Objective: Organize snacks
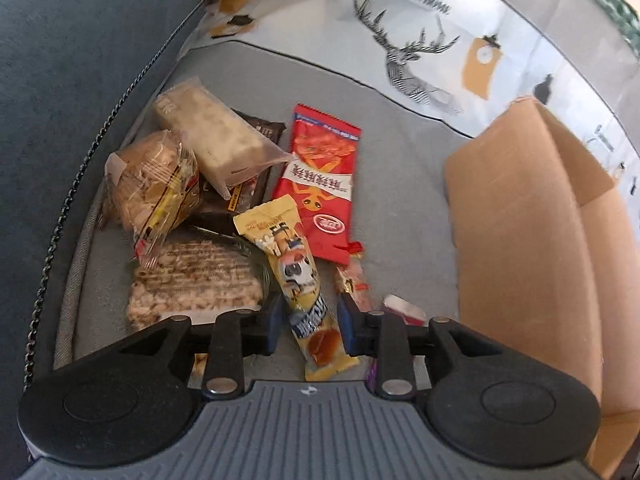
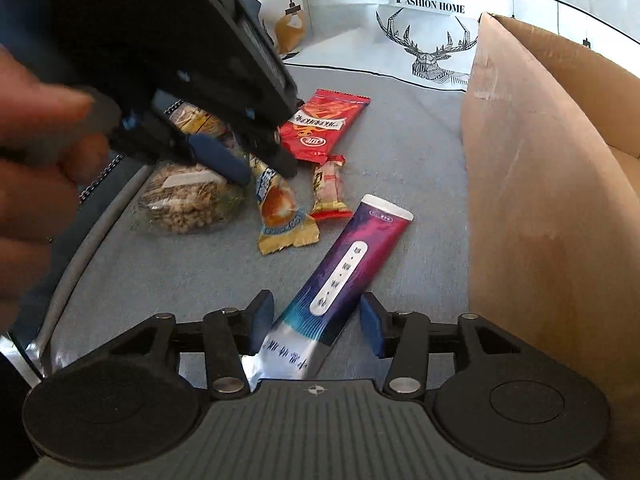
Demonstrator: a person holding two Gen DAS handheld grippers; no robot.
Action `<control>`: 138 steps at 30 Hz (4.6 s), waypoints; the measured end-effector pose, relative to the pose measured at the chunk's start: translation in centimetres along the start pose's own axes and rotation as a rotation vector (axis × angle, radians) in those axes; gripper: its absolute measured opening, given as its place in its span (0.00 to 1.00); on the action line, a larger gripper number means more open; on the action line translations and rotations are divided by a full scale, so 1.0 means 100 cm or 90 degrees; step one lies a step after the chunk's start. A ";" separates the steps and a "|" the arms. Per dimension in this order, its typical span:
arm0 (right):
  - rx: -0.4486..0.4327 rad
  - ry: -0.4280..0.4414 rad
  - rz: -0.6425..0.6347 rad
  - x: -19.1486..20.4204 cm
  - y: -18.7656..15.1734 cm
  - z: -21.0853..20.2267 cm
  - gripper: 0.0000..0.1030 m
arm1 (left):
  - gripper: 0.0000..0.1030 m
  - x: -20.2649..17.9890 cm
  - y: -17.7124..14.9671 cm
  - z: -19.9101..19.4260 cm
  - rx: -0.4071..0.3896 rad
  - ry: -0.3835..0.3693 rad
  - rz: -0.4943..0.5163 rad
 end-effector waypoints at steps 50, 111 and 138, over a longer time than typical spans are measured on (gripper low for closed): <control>-0.043 0.042 -0.088 0.019 0.001 -0.003 0.32 | 0.25 0.024 -0.019 -0.004 0.081 0.064 0.120; -0.384 -0.082 0.121 -0.236 0.126 -0.171 0.25 | 0.14 -0.142 0.019 -0.111 -0.316 -0.027 0.247; -0.288 -0.200 0.146 -0.298 0.090 -0.109 0.25 | 0.14 -0.242 -0.003 -0.024 -0.282 -0.144 0.330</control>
Point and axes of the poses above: each gripper's, at about its wrist camera, not at the fingertips, and z roughly the way its jaws point, x to its left, y to its top, the point moved 10 cm from there along z, roughly the way its jaws point, and after that the axes turned 14 degrees about -y, right-handed, at the moved point
